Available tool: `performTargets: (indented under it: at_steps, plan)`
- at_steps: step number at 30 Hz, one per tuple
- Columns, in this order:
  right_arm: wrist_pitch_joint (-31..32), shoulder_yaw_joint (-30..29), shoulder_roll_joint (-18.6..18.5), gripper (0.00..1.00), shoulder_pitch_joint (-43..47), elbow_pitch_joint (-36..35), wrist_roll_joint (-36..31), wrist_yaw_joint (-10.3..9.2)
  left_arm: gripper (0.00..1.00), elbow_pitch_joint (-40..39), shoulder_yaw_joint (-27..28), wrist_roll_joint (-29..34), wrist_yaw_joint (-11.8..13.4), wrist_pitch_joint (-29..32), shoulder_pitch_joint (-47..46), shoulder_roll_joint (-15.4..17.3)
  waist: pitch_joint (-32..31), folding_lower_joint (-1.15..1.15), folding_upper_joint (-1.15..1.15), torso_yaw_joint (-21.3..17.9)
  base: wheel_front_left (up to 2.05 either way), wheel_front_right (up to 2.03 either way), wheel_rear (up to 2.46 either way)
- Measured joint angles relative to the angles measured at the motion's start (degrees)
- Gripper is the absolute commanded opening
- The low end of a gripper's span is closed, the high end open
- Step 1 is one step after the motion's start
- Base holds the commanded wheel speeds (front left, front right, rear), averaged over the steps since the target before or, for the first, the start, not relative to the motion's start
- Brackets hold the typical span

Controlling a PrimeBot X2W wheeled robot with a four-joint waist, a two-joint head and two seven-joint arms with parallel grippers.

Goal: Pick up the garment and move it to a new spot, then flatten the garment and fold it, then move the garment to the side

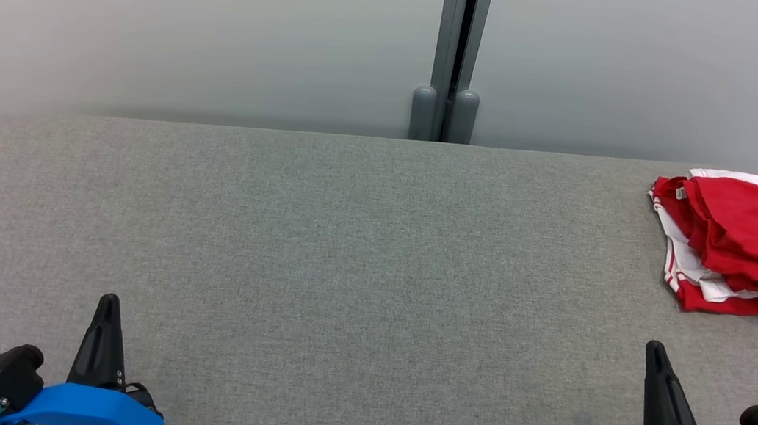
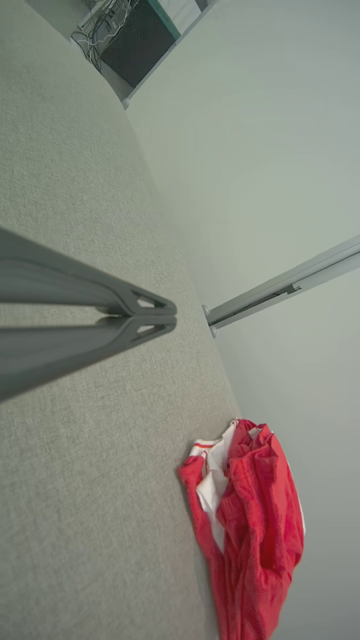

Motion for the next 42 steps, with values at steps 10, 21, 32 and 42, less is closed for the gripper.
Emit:
performTargets:
  at_steps: [10, 21, 32, 42]
  plan:
    - [1.87, -0.47, 0.01, 0.0, -0.12, 0.07, 9.45, 0.0, 0.0, -0.4, 0.79, -9.33, -0.47, 2.33, -0.44, 0.0, -0.06, 0.01, 0.0, 0.17, 0.0, 0.0, 0.0]
    - [3.7, -0.98, 0.02, 0.0, -0.32, 0.19, 18.6, 0.0, 0.0, -0.78, 1.34, -18.56, -1.05, 4.56, -1.28, 0.01, -0.13, 0.01, 0.0, 0.37, 0.0, 0.0, 0.0]
    - [5.53, -1.37, 0.02, 0.0, -0.75, 0.33, 26.82, 0.0, 0.0, -1.1, 1.82, -26.72, -1.44, 6.55, -1.77, 0.01, -0.21, 0.01, 0.0, 0.56, 0.0, 0.0, 0.0]
    - [6.84, -1.77, 0.02, 0.0, -1.19, 0.44, 33.55, -0.01, 0.0, -1.41, 2.46, -33.45, -1.9, 8.27, -2.45, 0.02, -0.27, 0.0, 0.0, 0.74, 0.0, 0.0, 0.0]
